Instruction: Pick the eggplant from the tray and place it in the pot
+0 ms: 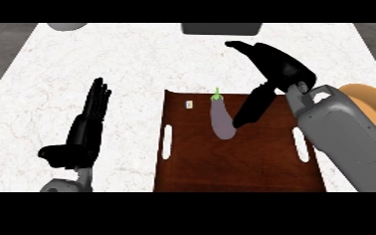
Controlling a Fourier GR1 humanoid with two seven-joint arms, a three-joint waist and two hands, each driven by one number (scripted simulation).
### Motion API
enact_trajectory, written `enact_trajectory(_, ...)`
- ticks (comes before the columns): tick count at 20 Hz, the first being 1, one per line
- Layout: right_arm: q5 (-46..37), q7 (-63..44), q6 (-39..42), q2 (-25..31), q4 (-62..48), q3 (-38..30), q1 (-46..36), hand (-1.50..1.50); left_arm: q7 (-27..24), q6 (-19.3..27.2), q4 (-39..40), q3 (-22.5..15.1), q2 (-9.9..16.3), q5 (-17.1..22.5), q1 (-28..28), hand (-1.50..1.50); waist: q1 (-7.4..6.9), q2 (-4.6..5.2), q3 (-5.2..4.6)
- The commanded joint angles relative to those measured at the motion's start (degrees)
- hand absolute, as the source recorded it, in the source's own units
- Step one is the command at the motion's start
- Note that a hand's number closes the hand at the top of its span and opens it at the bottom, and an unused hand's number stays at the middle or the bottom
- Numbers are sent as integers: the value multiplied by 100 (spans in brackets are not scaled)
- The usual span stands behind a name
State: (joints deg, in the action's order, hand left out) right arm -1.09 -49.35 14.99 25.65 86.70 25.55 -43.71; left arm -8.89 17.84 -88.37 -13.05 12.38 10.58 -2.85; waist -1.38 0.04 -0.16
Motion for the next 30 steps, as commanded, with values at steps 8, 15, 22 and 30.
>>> enact_trajectory(8,252,-1163,786,-1049,-1423,324,-745,-150,91,139,-280,-161,-229,-242,240,0,55,1,14)
enact_trajectory(15,177,-1205,1325,-1021,-1897,555,-645,-150,178,-101,-143,199,-62,-78,30,0,87,6,12)
enact_trajectory(22,-148,-814,1233,-1370,-2399,514,-398,-150,281,-9,-289,96,-251,-277,185,0,84,0,17)
enact_trajectory(30,-666,-949,1251,-1727,-2214,365,-157,-150,-37,-113,120,190,-528,-427,51,0,118,-5,15)
